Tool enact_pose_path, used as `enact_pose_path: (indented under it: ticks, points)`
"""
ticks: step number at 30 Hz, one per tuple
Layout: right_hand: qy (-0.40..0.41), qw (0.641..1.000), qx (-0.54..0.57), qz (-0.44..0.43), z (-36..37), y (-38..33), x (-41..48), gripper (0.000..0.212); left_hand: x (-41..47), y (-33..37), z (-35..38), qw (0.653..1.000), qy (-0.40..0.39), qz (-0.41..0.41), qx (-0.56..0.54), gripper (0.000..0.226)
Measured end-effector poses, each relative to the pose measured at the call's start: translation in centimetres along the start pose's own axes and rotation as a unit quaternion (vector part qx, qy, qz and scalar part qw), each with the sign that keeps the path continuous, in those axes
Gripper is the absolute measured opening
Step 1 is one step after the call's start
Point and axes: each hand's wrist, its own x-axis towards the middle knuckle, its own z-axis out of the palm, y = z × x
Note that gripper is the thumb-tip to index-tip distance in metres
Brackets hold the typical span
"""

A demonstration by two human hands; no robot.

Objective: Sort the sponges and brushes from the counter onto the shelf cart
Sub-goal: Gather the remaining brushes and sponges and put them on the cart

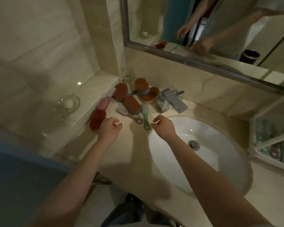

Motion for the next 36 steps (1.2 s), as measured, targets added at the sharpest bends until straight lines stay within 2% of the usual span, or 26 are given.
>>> enact_pose_path:
  ticks: [4, 11, 15, 19, 24, 27, 30, 33, 36]
  points:
    - [-0.035, 0.996, -0.061, 0.047, 3.1, 0.0, 2.1, 0.034, 0.4, -3.5, -1.0, 0.999, -0.042, -0.008, 0.016, 0.028]
    - [-0.017, 0.979, -0.193, 0.066, 5.8, -0.7, 5.0, 0.033, 0.4, -6.6, -0.1, 0.990, -0.085, -0.049, 0.103, 0.056]
    - [0.003, 0.974, -0.210, 0.090, 7.1, -1.2, 6.0, 0.032, 0.6, -8.0, 0.2, 0.980, -0.126, -0.054, 0.141, 0.043]
    - [0.009, 0.977, -0.160, 0.141, 7.7, -1.1, 6.6, 0.030, 0.8, -8.9, 0.4, 0.969, -0.142, -0.012, 0.202, 0.024]
    - [-0.021, 0.981, -0.123, 0.151, 7.5, -0.7, 7.3, 0.027, 1.6, -9.3, 1.3, 0.967, -0.172, -0.018, 0.189, 0.007]
    - [-0.037, 0.981, -0.126, 0.142, 6.9, -0.8, 7.6, 0.020, 1.9, -9.6, 1.3, 0.969, -0.176, -0.020, 0.173, 0.016]
    - [-0.055, 0.981, -0.116, 0.147, 6.5, -0.5, 7.9, 0.012, 1.8, -9.4, 1.0, 0.978, -0.157, -0.024, 0.135, 0.008]
    - [-0.058, 0.980, -0.126, 0.142, 6.3, -0.5, 8.0, 0.011, 1.8, -8.8, 0.8, 0.985, -0.129, -0.025, 0.108, 0.025]
    - [-0.053, 0.981, -0.133, 0.132, 6.3, -0.1, 7.5, 0.005, 1.9, -7.2, 0.8, 0.990, -0.107, -0.023, 0.087, 0.029]
